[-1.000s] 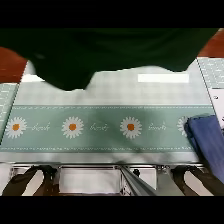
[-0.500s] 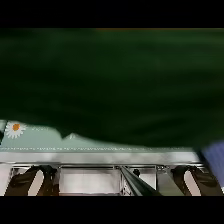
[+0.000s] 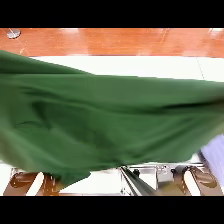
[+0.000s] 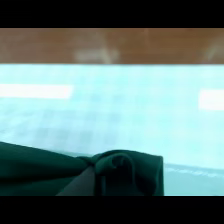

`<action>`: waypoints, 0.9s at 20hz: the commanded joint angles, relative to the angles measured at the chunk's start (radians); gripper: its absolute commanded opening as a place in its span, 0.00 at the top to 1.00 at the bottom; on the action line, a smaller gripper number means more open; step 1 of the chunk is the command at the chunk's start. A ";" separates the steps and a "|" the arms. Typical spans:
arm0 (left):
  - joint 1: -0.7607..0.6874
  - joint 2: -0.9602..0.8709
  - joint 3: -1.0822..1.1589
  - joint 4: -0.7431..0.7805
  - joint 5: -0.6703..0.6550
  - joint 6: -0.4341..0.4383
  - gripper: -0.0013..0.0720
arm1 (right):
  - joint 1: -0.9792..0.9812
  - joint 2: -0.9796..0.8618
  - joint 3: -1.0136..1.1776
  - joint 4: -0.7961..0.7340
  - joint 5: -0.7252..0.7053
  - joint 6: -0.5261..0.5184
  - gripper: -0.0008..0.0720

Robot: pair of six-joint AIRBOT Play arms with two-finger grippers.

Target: Fold the shirts.

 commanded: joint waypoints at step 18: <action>-0.010 -0.940 -0.306 -0.447 0.714 -0.085 0.94 | 0.017 -1.215 -0.074 0.391 -0.641 -0.202 0.95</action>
